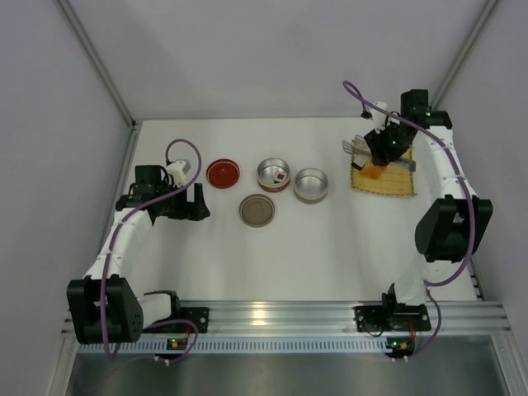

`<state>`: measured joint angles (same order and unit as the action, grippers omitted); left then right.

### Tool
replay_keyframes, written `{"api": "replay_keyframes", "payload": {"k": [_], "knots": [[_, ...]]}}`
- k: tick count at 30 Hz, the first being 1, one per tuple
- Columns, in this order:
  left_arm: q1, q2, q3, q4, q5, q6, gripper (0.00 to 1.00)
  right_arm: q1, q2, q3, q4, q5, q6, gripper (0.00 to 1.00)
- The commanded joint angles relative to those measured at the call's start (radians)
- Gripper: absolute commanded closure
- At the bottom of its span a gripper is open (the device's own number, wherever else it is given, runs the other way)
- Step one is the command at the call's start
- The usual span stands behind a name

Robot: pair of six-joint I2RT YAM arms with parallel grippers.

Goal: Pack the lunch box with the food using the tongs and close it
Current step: Pick up the fake food from the plate.

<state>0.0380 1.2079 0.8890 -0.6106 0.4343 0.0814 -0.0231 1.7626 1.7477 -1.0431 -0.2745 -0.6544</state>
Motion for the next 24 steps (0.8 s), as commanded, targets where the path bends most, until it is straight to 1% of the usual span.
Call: {"api": "replay_keyframes", "payload": {"k": [1, 10, 17, 24], "knots": [[0.007, -0.001, 0.031, -0.011, 0.038, 0.018, 0.02, -0.031, -0.011, 0.030, -0.023, -0.019, -0.131, 0.52], [0.007, 0.012, 0.039, -0.018, 0.055, 0.029, 0.02, -0.066, 0.060, 0.056, -0.069, -0.012, -0.252, 0.46], [0.007, 0.019, 0.041, -0.018, 0.055, 0.027, 0.02, -0.089, 0.135, 0.113, -0.071, 0.012, -0.283, 0.43], [0.007, 0.031, 0.041, -0.015, 0.044, 0.026, 0.02, -0.097, 0.195, 0.157, -0.081, 0.020, -0.315, 0.43]]}}
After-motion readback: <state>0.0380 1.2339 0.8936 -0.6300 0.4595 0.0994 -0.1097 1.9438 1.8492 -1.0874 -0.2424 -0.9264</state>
